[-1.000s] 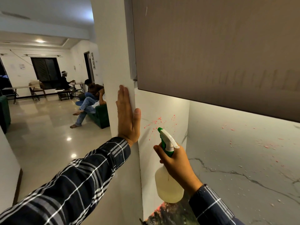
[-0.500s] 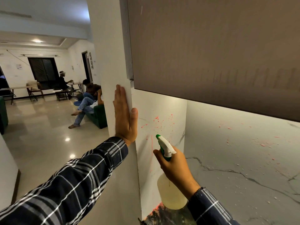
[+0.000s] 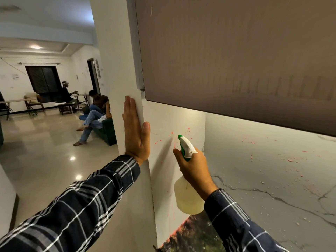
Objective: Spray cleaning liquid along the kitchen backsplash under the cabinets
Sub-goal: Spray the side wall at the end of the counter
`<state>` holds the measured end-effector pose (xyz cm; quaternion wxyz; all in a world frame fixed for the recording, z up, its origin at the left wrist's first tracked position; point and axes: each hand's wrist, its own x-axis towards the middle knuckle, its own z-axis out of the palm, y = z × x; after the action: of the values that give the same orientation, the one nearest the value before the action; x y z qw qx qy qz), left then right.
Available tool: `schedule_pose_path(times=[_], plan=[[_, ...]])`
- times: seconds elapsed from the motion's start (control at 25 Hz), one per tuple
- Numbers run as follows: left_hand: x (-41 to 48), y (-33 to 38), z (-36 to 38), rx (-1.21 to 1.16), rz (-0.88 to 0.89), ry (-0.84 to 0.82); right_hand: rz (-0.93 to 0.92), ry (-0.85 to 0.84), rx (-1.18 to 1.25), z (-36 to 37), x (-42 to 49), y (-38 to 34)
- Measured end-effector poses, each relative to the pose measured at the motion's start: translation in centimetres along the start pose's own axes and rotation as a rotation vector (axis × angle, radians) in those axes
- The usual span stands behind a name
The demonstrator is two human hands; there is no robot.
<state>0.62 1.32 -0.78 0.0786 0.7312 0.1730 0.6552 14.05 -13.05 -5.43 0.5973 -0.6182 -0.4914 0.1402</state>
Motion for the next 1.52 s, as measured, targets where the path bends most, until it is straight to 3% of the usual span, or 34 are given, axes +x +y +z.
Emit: schedule_pose_path(times=[0.24, 0.36, 0.72, 0.84, 1.0, 1.32, 1.52], plan=[[-0.1, 0.0, 0.1, -0.007, 0.014, 0.006, -0.064, -0.029, 0.023, -0.5, -1.1, -0.2], [0.1, 0.1, 0.0, -0.004, 0.001, 0.001, -0.112, -0.168, 0.088, 0.1, -2.1, -1.9], [-0.2, 0.5, -0.1, -0.008, -0.004, -0.005, -0.093, -0.313, -0.074, 0.7, -3.1, -1.2], [-0.1, 0.6, -0.1, 0.002, 0.001, -0.003, -0.116, -0.184, -0.094, 0.8, -3.2, -1.2], [-0.1, 0.7, 0.0, 0.014, 0.004, 0.014, -0.018, -0.045, 0.004, 0.5, -1.7, -1.1], [-0.1, 0.4, 0.1, 0.006, 0.01, 0.012, -0.038, 0.144, -0.044, -1.5, 0.4, 0.9], [-0.1, 0.3, 0.1, 0.001, 0.017, 0.015, -0.008, 0.169, -0.074, -2.1, 1.7, 1.3]])
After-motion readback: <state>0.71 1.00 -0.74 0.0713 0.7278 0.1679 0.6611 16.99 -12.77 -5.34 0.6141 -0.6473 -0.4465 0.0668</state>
